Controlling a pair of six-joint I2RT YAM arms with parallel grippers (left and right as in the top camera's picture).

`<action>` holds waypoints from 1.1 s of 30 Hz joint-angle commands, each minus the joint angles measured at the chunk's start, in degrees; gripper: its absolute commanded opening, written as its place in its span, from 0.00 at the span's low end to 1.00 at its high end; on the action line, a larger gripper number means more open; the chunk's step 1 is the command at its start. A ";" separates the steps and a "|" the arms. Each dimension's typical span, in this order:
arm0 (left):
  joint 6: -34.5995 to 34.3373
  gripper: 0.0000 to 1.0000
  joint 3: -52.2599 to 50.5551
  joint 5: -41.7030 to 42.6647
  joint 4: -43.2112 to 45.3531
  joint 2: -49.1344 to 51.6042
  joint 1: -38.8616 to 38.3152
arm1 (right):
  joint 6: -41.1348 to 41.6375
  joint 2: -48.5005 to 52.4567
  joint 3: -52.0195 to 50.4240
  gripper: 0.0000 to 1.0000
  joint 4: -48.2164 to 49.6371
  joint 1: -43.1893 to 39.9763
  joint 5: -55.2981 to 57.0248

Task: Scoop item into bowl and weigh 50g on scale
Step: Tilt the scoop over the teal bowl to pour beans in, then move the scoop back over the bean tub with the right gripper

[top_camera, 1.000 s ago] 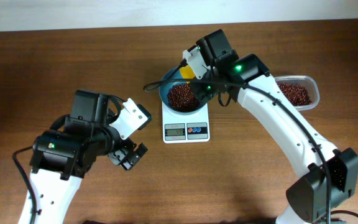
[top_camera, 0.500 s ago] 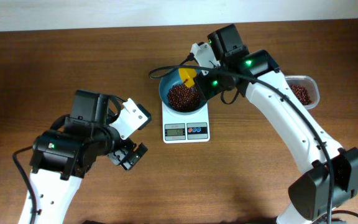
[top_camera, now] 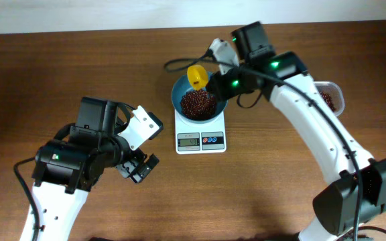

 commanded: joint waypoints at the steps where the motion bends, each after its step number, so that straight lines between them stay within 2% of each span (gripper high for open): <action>1: 1.09 0.99 1.03 0.00 0.07 0.28 0.35 | 3.17 -0.13 1.49 0.04 0.79 -4.09 -12.17; 6: 1.09 0.99 1.03 -0.02 0.07 0.28 0.35 | 4.81 -0.11 1.46 0.04 2.08 -5.64 -13.46; 12: 1.09 0.99 1.03 -0.02 0.07 0.28 0.35 | 4.76 -0.11 1.46 0.04 1.88 -4.94 -6.58; 17: 1.09 0.99 1.03 0.00 0.07 0.28 0.35 | -0.50 -0.11 1.46 0.04 1.44 -3.50 -0.48; 21: 1.09 0.99 1.03 -0.02 0.07 0.28 0.35 | -9.68 0.66 1.46 0.04 1.49 -2.73 4.44; 28: 1.09 0.99 1.03 -0.02 0.07 0.28 0.35 | -13.81 1.07 1.44 0.04 1.31 -3.21 4.46; 33: 1.09 0.99 1.03 -0.02 0.07 0.28 0.35 | -13.90 1.05 1.44 0.04 1.20 -2.99 3.72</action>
